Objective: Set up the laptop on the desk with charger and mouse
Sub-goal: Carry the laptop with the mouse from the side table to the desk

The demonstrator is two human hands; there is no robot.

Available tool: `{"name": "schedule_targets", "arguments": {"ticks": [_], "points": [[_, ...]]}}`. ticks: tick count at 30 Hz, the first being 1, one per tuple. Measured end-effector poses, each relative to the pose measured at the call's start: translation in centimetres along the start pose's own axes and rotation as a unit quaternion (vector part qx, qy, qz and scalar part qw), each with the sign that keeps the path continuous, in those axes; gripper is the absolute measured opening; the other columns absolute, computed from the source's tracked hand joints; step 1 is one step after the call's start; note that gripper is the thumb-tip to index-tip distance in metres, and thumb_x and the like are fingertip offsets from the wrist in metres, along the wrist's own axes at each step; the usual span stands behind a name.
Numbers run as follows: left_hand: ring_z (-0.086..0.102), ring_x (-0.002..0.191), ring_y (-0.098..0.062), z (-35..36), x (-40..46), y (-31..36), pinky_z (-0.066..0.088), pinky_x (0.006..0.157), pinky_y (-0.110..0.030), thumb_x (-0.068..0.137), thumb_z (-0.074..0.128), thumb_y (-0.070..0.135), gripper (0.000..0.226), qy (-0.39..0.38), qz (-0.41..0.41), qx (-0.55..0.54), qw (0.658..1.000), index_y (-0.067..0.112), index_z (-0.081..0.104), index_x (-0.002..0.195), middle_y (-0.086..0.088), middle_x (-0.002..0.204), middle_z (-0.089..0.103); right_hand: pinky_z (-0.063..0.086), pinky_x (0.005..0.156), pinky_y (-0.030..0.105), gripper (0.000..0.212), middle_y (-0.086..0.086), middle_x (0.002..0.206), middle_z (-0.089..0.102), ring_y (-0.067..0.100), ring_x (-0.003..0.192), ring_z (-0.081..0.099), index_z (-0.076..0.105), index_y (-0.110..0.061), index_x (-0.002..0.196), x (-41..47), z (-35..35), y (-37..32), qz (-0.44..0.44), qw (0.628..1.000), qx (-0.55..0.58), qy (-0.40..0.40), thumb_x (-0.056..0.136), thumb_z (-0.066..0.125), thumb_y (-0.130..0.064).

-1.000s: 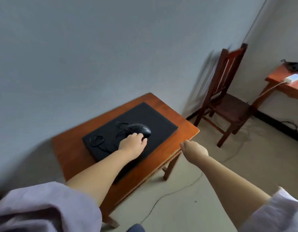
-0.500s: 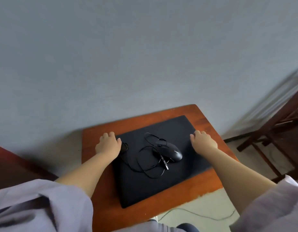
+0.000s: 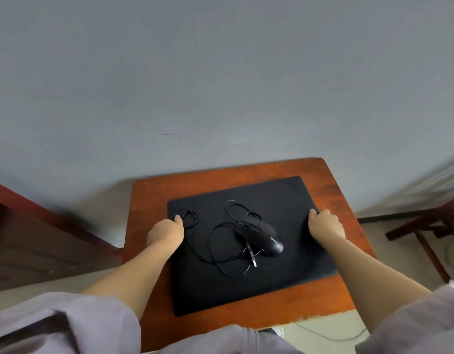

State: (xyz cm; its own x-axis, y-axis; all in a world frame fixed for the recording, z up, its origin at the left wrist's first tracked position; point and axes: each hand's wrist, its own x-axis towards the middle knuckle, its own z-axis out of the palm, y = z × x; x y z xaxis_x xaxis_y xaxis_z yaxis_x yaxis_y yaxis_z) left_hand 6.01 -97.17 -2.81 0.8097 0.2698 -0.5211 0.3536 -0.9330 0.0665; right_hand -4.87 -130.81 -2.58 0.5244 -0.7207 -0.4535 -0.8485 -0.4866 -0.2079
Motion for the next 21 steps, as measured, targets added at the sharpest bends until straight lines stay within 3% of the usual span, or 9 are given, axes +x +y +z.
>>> {"name": "schedule_targets", "arguments": {"ticks": [5,8,14,18,21], "points": [[0.066,0.092,-0.035,0.5,0.4,0.2,0.052,0.070,-0.035,0.095,0.020,0.055,0.072,-0.019,-0.033,-0.064,0.997,-0.004,0.060,0.107,-0.019,0.105,0.068,0.035,0.102,0.042,0.067,0.028,0.132,0.049,0.041,0.122,0.046,0.043,0.011,0.128,1.2,-0.6,0.2,-0.001,0.998,0.043,-0.044,0.098,0.017,-0.044],[0.062,0.100,-0.037,0.4,0.3,1.1,0.052,0.085,-0.041,0.094,0.023,0.056,0.071,-0.014,-0.026,-0.153,0.988,-0.003,0.048,0.124,-0.021,0.118,0.061,0.032,0.104,0.039,0.071,0.027,0.135,0.049,0.039,0.125,0.044,0.044,0.012,0.128,1.0,-1.0,1.2,0.014,0.995,0.080,-0.053,0.098,0.015,-0.045],[0.059,0.100,-0.038,-0.6,-0.7,6.8,0.051,0.085,-0.040,0.094,0.028,0.053,0.067,0.014,0.090,-0.159,0.983,-0.005,0.055,0.112,-0.023,0.112,0.062,0.039,0.094,0.038,0.072,0.022,0.120,0.059,0.035,0.105,0.054,0.057,0.006,0.115,-0.9,-1.9,6.4,0.082,0.981,0.174,0.019,0.095,0.017,-0.051],[0.055,0.109,-0.039,0.2,-3.8,13.3,0.046,0.085,-0.039,0.094,0.028,0.054,0.067,0.002,0.200,-0.113,0.973,-0.005,0.051,0.119,-0.023,0.120,0.059,0.040,0.092,0.038,0.069,0.019,0.118,0.060,0.033,0.103,0.054,0.058,0.001,0.114,-3.2,-2.7,13.4,0.147,0.950,0.267,0.074,0.094,0.019,-0.052],[0.053,0.115,-0.038,2.5,-8.0,18.4,0.042,0.081,-0.037,0.094,0.028,0.054,0.068,-0.023,0.277,-0.071,0.958,-0.004,0.046,0.127,-0.021,0.128,0.056,0.036,0.084,0.035,0.067,0.018,0.116,0.060,0.025,0.088,0.049,0.058,0.000,0.114,-6.1,-3.1,19.9,0.218,0.917,0.311,0.119,0.094,0.022,-0.052]]}}
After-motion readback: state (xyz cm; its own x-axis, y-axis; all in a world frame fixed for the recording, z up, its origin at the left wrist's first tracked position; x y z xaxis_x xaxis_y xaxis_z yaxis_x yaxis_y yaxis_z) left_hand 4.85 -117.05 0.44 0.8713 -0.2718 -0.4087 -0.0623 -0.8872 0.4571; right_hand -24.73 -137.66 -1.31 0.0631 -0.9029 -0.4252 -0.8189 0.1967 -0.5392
